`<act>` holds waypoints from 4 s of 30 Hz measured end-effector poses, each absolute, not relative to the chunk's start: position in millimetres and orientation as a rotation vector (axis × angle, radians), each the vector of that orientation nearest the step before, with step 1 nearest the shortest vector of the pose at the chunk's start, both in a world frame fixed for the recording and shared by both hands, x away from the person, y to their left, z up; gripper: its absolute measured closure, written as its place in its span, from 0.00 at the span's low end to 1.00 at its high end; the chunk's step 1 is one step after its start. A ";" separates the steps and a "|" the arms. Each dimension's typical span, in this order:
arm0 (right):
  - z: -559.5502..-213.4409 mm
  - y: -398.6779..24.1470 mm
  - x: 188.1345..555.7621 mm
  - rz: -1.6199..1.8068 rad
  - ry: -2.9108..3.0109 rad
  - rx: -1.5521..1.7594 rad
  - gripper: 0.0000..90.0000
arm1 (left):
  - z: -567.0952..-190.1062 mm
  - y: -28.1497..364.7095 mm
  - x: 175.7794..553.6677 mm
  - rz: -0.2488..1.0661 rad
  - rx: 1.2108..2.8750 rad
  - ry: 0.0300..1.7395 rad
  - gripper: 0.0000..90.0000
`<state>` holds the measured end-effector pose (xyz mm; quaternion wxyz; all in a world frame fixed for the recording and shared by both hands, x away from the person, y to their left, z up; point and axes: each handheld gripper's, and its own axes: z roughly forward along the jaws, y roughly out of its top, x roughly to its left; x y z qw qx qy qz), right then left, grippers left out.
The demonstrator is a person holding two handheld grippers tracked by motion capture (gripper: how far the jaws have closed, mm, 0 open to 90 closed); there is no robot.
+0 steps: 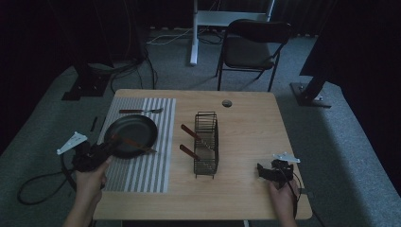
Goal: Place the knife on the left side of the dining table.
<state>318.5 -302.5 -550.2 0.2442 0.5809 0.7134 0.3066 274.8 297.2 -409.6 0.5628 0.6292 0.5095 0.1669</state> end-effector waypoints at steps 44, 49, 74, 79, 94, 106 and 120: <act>-550.1 -301.8 318.7 0.835 1.941 1.594 0.14 | -503.0 345.8 261.7 0.191 1.344 1.488 0.76; -550.1 -301.7 318.7 0.835 1.941 1.595 0.14 | -517.3 349.6 262.6 0.189 1.330 1.532 0.72; -550.1 -301.8 318.7 0.835 1.941 1.594 0.14 | -548.5 346.2 265.8 0.160 1.394 1.666 0.64; -550.1 -301.8 318.7 0.836 1.941 1.594 0.14 | -544.3 331.9 260.7 0.280 1.532 1.624 0.58; -550.1 -301.8 318.7 0.836 1.941 1.595 0.14 | -541.9 301.1 244.3 0.541 1.801 1.529 0.49; -550.1 -301.8 318.7 0.836 1.941 1.594 0.14 | -540.4 303.9 234.9 0.667 1.811 1.561 0.41; -550.1 -301.8 318.8 0.836 1.941 1.594 0.14 | -543.6 314.6 231.0 0.655 1.762 1.647 0.12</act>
